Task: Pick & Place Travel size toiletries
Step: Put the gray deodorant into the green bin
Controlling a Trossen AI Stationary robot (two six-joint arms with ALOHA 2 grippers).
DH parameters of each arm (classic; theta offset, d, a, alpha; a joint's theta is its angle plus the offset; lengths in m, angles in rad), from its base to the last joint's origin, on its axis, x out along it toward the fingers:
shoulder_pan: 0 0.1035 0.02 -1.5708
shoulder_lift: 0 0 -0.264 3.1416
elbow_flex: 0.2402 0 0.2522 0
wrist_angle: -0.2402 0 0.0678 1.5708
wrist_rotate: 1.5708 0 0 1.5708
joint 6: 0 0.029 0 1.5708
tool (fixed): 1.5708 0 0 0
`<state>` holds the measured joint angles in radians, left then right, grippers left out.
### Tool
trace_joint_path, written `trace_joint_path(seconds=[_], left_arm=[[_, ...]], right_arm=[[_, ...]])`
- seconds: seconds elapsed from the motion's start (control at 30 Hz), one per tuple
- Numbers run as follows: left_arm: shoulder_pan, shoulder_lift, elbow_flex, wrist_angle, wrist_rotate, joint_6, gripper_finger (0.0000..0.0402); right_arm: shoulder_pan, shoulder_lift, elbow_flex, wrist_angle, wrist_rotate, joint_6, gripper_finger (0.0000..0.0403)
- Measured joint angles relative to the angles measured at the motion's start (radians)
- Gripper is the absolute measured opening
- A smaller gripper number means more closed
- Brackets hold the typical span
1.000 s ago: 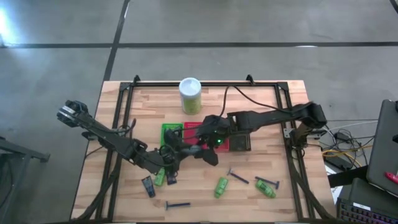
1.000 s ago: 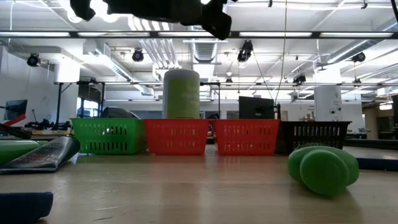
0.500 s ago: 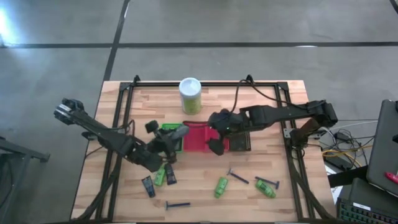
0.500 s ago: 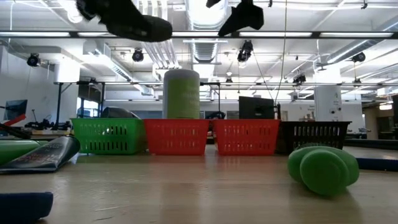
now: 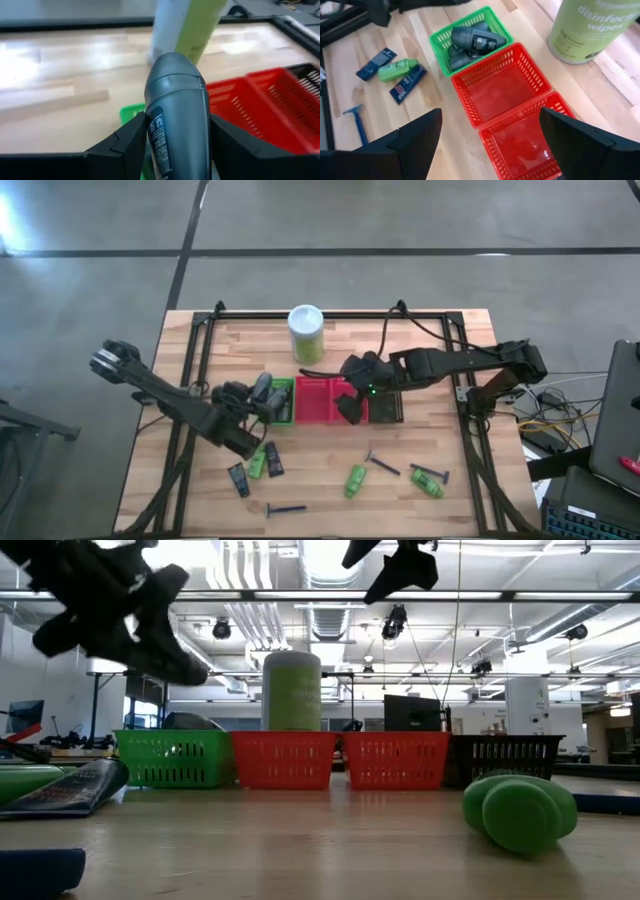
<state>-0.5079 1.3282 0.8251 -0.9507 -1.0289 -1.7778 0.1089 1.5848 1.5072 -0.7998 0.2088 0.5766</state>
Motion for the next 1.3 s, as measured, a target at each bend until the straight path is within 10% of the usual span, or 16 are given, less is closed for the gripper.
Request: trace_joint_path(seconds=[0.63,1.3], left_arm=[[0.009,0.031,-0.222,0.483,0.083,0.028,0.0191],[0.005,0.014,-0.056,0.395,0.143,0.349,0.0287]], right_arm=[[-0.003,0.0,-0.033,0.005,0.004,0.009,0.0349],[0.004,0.0,-0.033,-0.159,-0.052,0.05,0.0363]])
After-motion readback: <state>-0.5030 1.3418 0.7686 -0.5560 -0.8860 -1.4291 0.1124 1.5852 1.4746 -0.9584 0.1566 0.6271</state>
